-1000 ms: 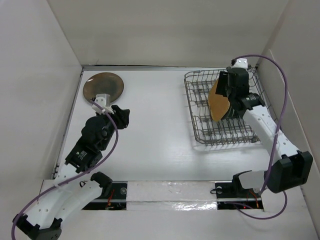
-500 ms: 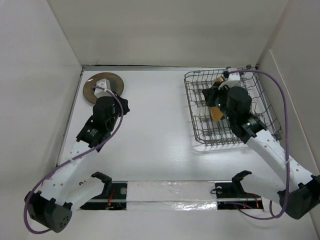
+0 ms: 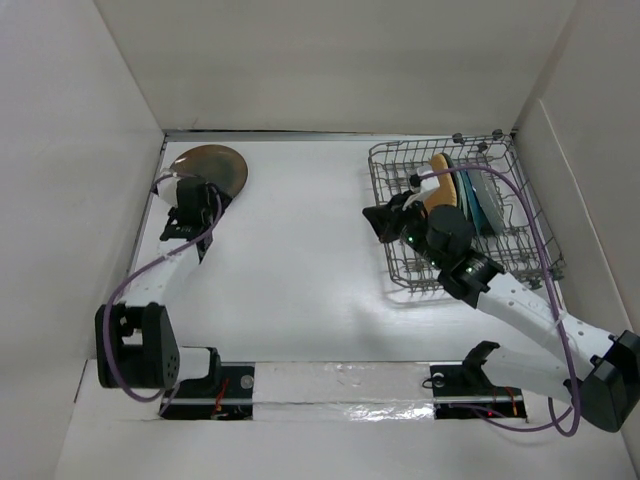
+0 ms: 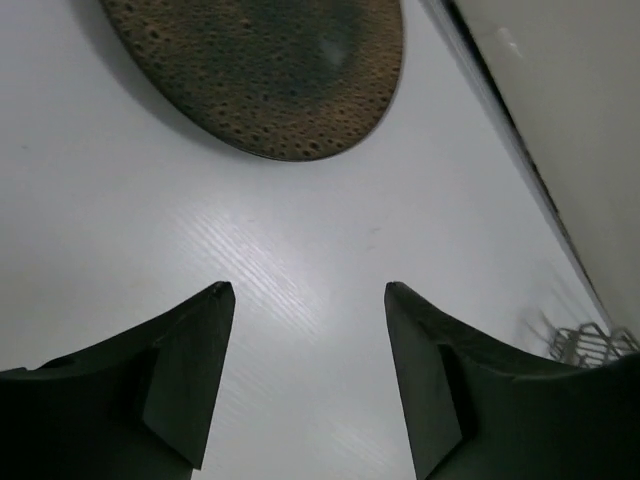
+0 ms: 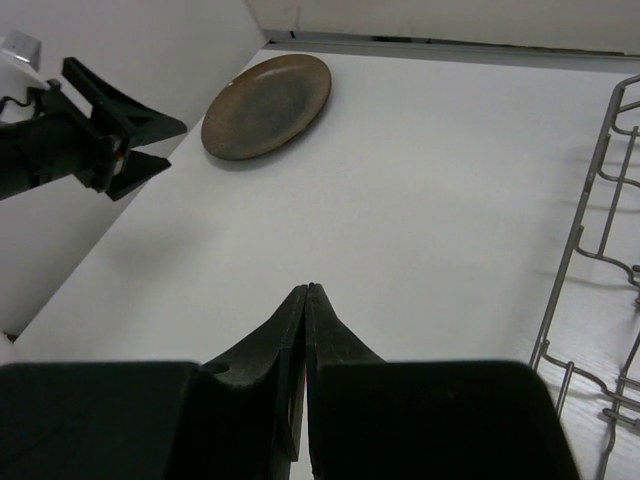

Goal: Load the plates into the dish rack

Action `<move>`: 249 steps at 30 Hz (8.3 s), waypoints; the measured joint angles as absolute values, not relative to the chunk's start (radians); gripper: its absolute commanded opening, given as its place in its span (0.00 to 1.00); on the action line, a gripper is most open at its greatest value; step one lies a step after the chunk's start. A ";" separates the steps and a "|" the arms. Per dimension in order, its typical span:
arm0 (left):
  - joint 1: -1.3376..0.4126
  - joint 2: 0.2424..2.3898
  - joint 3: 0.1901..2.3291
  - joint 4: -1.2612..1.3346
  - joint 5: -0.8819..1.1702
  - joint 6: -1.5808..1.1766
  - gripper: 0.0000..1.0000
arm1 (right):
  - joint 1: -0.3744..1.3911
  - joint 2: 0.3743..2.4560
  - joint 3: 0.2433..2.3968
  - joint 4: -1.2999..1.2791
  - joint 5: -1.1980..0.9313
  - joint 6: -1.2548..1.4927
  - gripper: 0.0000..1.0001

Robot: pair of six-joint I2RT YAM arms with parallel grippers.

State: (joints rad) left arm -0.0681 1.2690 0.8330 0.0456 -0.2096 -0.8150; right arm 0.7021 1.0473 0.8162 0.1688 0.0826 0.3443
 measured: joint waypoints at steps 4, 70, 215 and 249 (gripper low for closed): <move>0.040 1.395 0.834 0.068 -0.218 -0.865 0.68 | 0.708 1.048 0.796 0.196 0.071 0.345 0.08; 0.165 1.259 0.474 0.435 0.051 -1.048 0.00 | 0.804 1.533 1.002 0.220 -0.104 0.427 0.87; 0.169 0.812 0.451 0.619 0.836 -1.039 0.69 | 0.574 1.376 0.806 0.619 -0.463 0.717 0.00; 0.110 0.828 0.450 0.765 0.968 -1.117 0.55 | -0.257 1.359 1.356 -0.199 0.280 -0.143 0.00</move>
